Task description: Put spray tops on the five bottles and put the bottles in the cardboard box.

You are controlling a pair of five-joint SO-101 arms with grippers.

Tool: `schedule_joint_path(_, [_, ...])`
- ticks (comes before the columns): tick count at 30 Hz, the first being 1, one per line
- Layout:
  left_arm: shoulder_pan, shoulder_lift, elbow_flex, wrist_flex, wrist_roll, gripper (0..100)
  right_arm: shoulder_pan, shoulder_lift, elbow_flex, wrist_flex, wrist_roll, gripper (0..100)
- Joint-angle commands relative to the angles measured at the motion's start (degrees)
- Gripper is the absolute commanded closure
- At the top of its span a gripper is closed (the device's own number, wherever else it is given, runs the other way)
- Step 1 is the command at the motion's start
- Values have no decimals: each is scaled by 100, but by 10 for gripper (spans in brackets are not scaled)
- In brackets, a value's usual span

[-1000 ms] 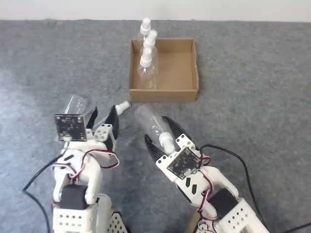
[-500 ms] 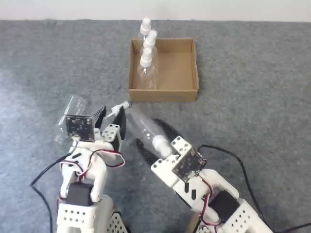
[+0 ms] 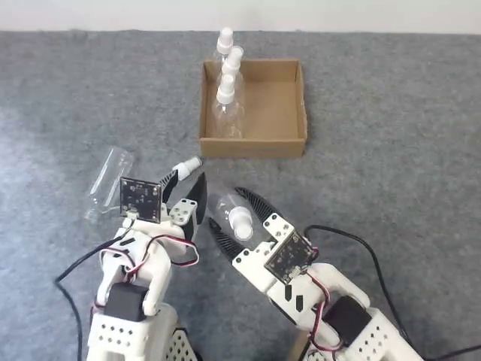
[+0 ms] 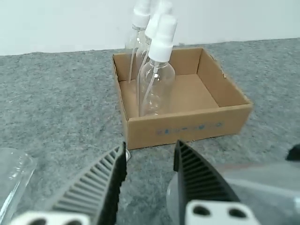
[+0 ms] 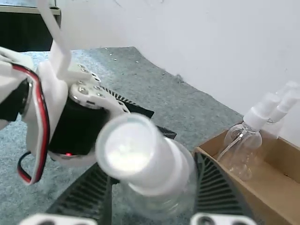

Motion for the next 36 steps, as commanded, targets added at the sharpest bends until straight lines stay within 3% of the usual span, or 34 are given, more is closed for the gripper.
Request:
schedule_joint_path(1, [70, -53, -57, 35, -53, 840, 110, -154, -501, -22, -79, 884])
schedule_joint_path(15, [18, -62, -48, 193, -53, 840, 382, -154, -457, 22, -79, 884])
schedule_joint_path(25, [-1530, -62, -312, 185, -9, 840, 1182, -92, -624, 31, -70, 884])
schedule_joint_path(36, [-1635, -62, -277, 193, -44, 840, 2070, -75, -1758, 418, 18, 884])
